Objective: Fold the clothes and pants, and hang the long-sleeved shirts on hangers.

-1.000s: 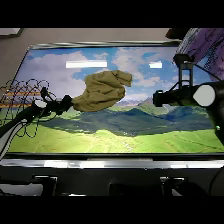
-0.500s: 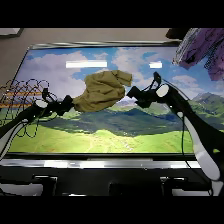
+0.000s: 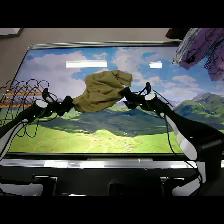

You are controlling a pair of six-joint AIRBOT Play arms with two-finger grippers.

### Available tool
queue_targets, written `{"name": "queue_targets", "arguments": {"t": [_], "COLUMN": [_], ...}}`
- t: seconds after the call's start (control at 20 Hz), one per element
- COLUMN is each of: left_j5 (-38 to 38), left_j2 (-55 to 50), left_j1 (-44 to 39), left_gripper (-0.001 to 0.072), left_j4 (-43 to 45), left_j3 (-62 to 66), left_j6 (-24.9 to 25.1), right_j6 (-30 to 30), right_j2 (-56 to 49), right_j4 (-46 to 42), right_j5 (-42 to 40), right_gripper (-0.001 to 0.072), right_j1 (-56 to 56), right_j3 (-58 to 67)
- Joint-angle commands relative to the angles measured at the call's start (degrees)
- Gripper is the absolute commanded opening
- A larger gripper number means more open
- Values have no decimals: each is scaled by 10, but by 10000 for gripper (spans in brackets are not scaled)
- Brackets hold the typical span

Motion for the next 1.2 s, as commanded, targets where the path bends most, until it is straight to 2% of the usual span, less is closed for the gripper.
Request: {"name": "queue_targets", "arguments": {"t": [0.0,0.2,0.3,0.35,0.4,0.45,0.55,0.7,0.75,0.95,1.15], "left_j5": [0,0,0,-1,-1,-1,-13,-109,-145,-214,-226], "left_j2": [0,-1,-1,-1,-1,0,3,8,14,77,176], "left_j1": [0,0,0,0,0,0,3,10,12,4,1], "left_gripper": [16,17,17,16,16,16,14,13,13,13,14], "left_j4": [0,0,0,0,0,0,0,1,6,83,97], "left_j3": [0,0,0,0,0,0,3,74,119,323,482], "left_j6": [2,2,2,2,2,2,3,81,89,68,65], "right_j6": [-18,-32,-33,-36,-54,-80,-102,-101,-101,-101,-101], "right_j2": [-17,-37,-56,-64,-68,-66,-51,14,46,184,319], "right_j4": [67,69,69,69,68,65,46,-38,-71,-170,-232], "right_j5": [-27,-41,-37,-32,-23,-17,10,21,24,48,123], "right_gripper": [664,659,549,439,159,27,26,25,25,25,26], "right_j1": [21,33,33,33,33,33,30,21,11,-20,-17], "right_j3": [2,40,73,86,94,96,96,99,108,188,274]}}
